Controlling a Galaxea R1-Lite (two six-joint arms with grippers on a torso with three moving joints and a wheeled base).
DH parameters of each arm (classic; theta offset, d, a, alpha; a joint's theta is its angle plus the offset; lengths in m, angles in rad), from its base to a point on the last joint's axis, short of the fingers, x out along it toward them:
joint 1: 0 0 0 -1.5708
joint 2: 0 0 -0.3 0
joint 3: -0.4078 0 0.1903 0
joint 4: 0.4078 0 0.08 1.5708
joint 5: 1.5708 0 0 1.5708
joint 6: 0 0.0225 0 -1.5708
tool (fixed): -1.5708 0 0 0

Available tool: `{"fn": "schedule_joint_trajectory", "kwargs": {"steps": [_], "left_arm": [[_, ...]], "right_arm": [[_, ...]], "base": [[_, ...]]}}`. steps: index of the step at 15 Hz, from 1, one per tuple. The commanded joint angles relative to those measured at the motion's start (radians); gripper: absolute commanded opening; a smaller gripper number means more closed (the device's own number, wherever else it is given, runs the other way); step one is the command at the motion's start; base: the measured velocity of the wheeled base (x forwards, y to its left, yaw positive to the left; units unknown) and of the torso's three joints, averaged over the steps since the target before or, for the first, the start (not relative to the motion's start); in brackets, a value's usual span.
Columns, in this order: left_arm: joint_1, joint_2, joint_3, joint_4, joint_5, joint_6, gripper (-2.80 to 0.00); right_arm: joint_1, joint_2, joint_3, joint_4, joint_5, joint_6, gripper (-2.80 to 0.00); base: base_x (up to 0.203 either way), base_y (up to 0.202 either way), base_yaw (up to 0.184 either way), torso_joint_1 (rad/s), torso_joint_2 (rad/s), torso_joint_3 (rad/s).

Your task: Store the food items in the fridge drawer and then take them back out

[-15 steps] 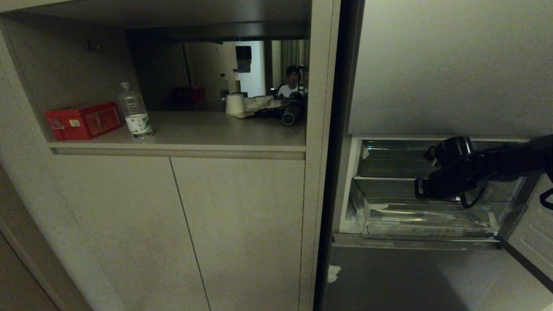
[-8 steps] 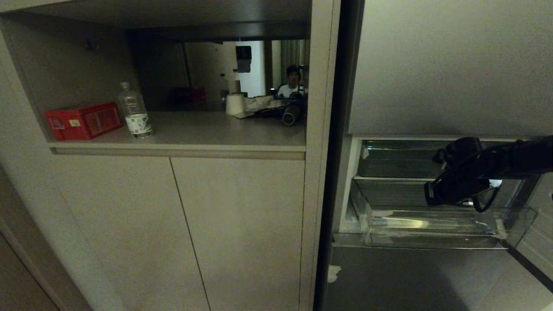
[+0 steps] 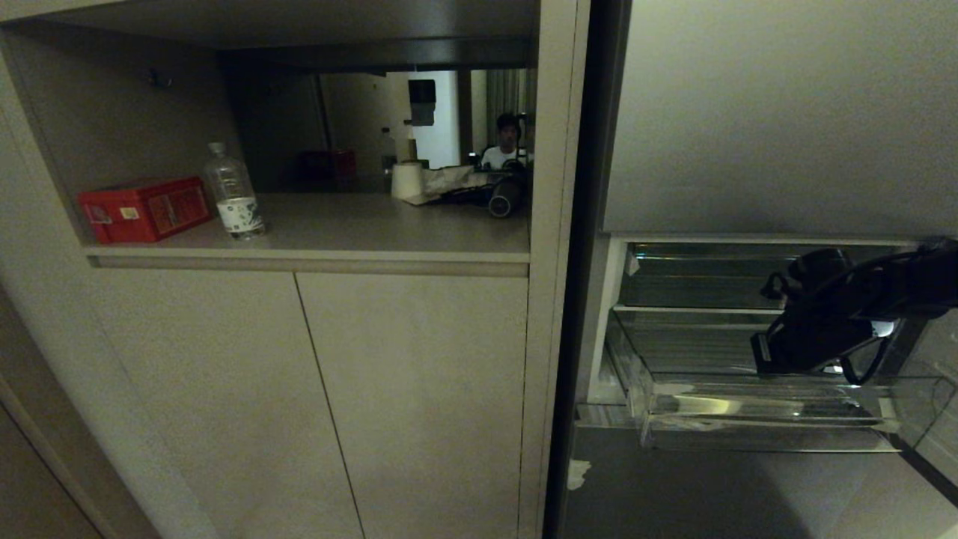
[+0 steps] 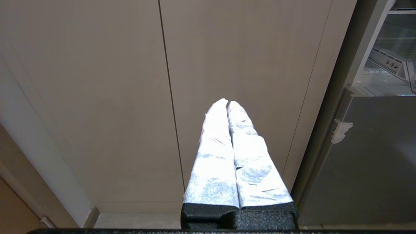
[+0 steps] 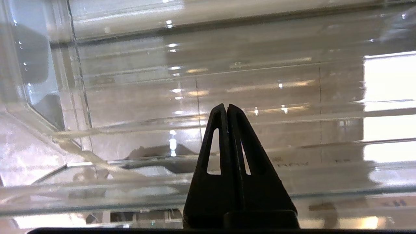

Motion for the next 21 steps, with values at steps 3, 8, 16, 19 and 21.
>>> {"fn": "schedule_joint_trajectory", "kwargs": {"steps": [3, 8, 16, 19, 21], "left_arm": [[0.000, 0.002, 0.000, 0.000, 0.000, 0.000, -2.80], [0.000, 0.002, 0.000, 0.000, 0.000, 0.000, -2.80], [0.000, 0.002, 0.000, 0.000, 0.000, 0.000, -2.80], [0.000, 0.002, 0.000, 0.000, 0.000, 0.000, -2.80], [0.000, 0.002, 0.000, 0.000, 0.000, 0.000, -2.80]], "right_arm": [[-0.001, -0.090, 0.109, 0.001, 0.001, -0.003, -2.80], [-0.014, -0.163, 0.224, 0.000, 0.002, -0.030, -2.80], [-0.043, -0.228, 0.325, -0.004, 0.005, -0.052, -2.80], [-0.043, -0.251, 0.354, -0.004, 0.005, -0.054, -2.80], [-0.043, -0.263, 0.381, -0.004, 0.005, -0.071, -2.80]], "base": [[0.000, 0.000, 0.000, 0.000, 0.00, 0.000], [0.000, 0.000, 0.000, 0.000, 0.00, 0.000], [0.000, 0.000, 0.000, 0.000, 0.00, 0.000], [0.000, 0.000, 0.000, 0.000, 0.00, 0.000], [0.000, 0.000, 0.000, 0.000, 0.00, 0.000]]}}
